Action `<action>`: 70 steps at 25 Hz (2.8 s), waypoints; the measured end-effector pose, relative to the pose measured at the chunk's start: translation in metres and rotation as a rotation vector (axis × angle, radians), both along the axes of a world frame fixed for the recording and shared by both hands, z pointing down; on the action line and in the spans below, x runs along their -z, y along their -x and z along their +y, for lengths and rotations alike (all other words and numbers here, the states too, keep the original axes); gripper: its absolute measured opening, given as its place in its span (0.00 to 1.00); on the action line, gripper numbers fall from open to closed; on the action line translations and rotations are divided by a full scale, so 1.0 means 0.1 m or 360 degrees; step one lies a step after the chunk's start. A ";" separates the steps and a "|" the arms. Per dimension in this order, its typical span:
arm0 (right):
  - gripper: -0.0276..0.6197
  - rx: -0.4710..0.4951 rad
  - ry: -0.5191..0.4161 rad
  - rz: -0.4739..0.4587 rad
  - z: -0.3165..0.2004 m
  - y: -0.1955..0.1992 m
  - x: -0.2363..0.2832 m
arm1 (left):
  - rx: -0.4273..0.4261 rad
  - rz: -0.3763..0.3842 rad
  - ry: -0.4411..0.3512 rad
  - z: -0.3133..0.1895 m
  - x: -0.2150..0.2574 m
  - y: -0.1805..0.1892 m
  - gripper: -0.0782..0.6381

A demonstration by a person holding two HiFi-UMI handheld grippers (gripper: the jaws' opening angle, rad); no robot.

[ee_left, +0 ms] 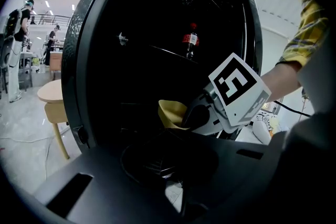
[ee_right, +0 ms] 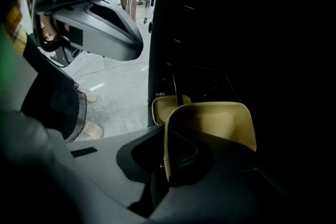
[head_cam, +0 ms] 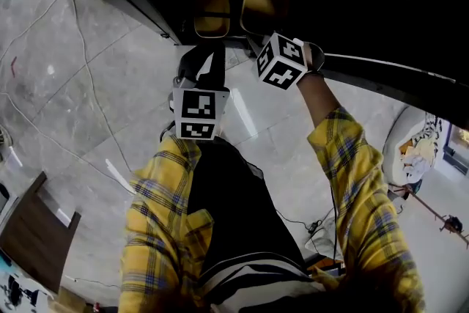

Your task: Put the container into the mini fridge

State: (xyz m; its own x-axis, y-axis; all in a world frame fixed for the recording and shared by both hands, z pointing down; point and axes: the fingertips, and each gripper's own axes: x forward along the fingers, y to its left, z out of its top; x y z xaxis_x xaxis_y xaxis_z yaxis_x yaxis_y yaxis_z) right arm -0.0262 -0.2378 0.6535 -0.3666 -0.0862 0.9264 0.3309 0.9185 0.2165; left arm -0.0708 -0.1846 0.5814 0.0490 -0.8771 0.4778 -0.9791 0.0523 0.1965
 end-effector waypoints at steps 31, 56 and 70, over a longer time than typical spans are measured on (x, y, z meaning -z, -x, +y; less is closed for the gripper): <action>0.28 -0.0469 -0.0094 -0.0381 0.03 -0.03 0.35 | 0.0032 0.0093 -0.0026 0.30 0.14 -0.01 0.12; 0.11 -0.1416 0.0244 -0.0955 0.38 -0.58 1.12 | 0.0086 0.0074 0.0020 0.85 0.58 0.15 0.12; 0.08 -0.1664 0.0385 -0.1128 0.76 -0.97 1.40 | 0.0070 0.0013 0.0012 0.97 0.83 0.10 0.12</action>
